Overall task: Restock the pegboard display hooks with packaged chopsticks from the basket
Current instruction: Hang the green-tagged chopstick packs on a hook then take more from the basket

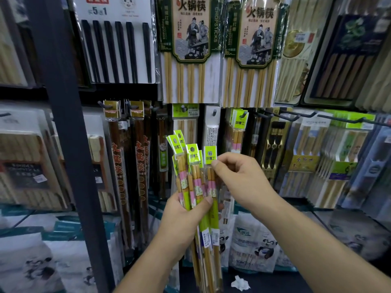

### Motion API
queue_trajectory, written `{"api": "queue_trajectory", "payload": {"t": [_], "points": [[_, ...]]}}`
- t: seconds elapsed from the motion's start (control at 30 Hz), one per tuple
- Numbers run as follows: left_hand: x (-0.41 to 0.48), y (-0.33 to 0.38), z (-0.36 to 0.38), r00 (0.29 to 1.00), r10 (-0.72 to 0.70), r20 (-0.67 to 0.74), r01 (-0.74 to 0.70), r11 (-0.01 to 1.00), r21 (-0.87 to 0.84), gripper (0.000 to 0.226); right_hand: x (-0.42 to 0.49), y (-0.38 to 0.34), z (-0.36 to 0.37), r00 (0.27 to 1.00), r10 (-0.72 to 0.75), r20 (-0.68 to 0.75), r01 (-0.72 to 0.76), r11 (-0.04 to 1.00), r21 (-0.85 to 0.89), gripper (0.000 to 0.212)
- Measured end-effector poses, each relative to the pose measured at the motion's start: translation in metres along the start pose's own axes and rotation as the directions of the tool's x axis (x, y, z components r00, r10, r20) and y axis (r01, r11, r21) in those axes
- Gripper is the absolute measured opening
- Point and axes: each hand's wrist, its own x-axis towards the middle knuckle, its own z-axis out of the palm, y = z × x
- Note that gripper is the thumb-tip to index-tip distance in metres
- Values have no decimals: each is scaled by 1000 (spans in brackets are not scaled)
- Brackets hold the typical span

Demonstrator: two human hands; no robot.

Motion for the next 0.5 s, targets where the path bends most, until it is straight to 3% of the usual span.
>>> {"api": "queue_trajectory", "payload": {"t": [0.07, 0.3, 0.5], "points": [[2, 0, -1, 999, 21, -37, -19, 999, 47, 19, 0, -1, -1, 998, -13, -62, 13, 1000, -1, 22], [2, -1, -1, 998, -32, -46, 27, 993, -116, 14, 18, -22, -25, 951, -11, -308, 68, 982, 176, 29], [0, 0, 0, 999, -26, -29, 22, 991, -132, 15, 34, -28, -37, 923, -2, -385, 76, 981, 176, 34]]}}
